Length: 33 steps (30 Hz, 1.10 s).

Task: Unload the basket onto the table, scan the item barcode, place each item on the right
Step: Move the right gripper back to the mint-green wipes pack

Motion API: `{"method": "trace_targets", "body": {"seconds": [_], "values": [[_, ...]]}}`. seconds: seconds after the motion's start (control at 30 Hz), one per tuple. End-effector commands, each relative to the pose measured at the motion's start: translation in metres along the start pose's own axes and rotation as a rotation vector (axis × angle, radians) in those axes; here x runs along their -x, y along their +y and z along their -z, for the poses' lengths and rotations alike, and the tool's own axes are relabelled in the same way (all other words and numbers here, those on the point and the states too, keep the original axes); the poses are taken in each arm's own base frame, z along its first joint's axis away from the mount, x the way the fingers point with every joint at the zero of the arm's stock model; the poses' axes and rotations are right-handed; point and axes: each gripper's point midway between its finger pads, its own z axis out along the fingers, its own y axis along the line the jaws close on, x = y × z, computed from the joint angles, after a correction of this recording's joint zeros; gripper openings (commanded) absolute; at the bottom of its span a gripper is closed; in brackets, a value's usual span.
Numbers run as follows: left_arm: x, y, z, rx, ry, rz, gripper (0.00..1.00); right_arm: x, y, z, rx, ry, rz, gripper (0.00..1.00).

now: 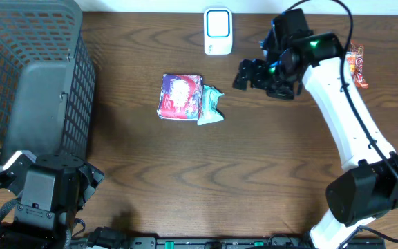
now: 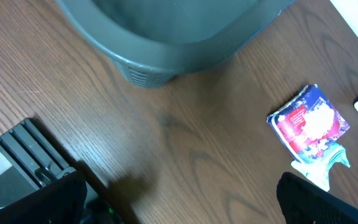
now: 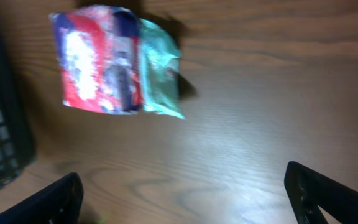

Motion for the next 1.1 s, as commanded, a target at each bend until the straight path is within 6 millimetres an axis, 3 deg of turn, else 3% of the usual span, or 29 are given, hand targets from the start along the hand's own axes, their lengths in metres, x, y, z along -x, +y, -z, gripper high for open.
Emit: {"method": "trace_targets", "body": {"seconds": [0.0,0.17,0.37,0.73,1.07], "values": [[0.002,0.002,0.0,0.01,-0.011,0.016,0.98,-0.006,0.024,-0.015,0.075,0.02,-0.004,0.99],[0.002,0.002,0.0,0.01,-0.011,0.016,0.98,-0.007,0.047,-0.026,0.111,-0.009,0.044,0.99],[0.002,0.002,0.0,0.01,-0.011,0.016,0.98,-0.004,0.058,-0.035,0.102,-0.052,0.087,0.99],[0.002,0.002,0.0,0.01,-0.011,0.016,0.98,-0.011,0.047,-0.083,0.041,-0.097,0.031,0.99],[0.002,0.002,0.0,0.01,-0.011,0.016,0.98,-0.019,0.032,-0.102,0.013,-0.095,0.028,0.99]]}}
